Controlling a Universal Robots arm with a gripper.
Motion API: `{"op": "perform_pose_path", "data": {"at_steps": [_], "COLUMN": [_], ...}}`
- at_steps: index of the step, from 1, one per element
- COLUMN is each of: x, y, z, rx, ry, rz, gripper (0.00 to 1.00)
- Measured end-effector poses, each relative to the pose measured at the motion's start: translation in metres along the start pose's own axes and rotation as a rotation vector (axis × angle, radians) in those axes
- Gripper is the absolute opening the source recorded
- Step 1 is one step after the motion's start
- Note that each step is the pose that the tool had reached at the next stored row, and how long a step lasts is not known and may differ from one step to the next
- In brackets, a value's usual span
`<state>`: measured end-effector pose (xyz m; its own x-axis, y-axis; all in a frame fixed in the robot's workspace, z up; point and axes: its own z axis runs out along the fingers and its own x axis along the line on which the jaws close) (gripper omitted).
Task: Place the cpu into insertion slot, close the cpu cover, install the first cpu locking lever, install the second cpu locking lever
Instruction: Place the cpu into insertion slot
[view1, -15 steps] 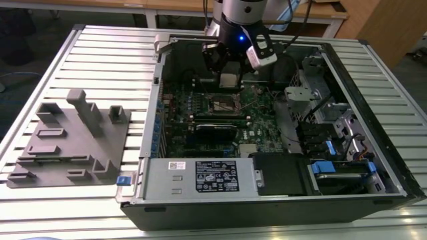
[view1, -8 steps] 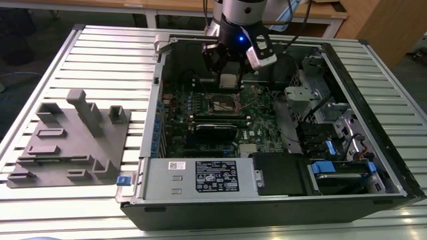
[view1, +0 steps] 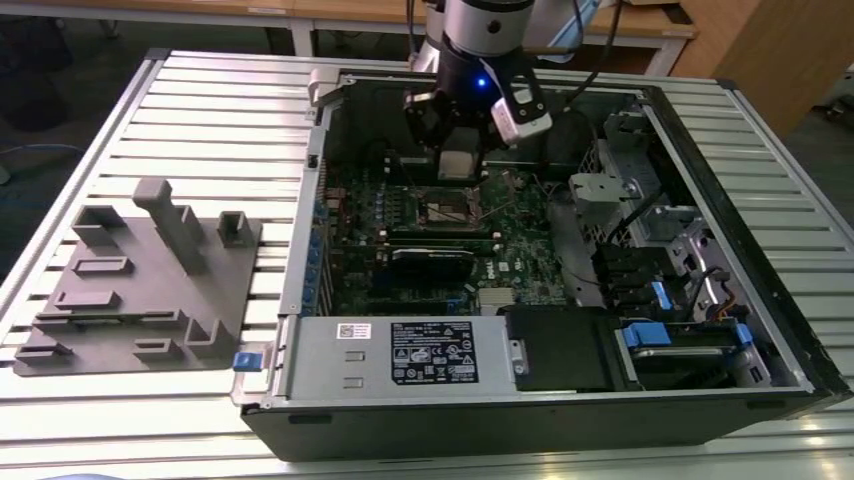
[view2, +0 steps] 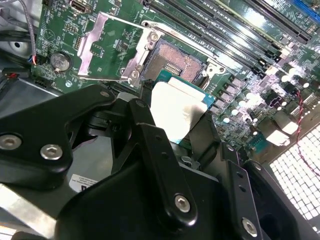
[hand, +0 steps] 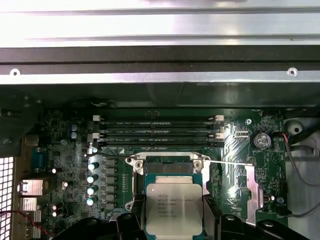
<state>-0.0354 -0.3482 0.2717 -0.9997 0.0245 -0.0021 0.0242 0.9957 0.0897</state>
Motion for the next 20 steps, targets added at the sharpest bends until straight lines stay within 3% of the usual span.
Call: {"op": "perform_pose_path", "data": {"at_steps": [20], "x": [0.0019], "y": [-0.0002], "z": [0.0022], "rx": [0.0000], "ry": [0.0001], "rz": [0.000], "gripper": [0.54]}}
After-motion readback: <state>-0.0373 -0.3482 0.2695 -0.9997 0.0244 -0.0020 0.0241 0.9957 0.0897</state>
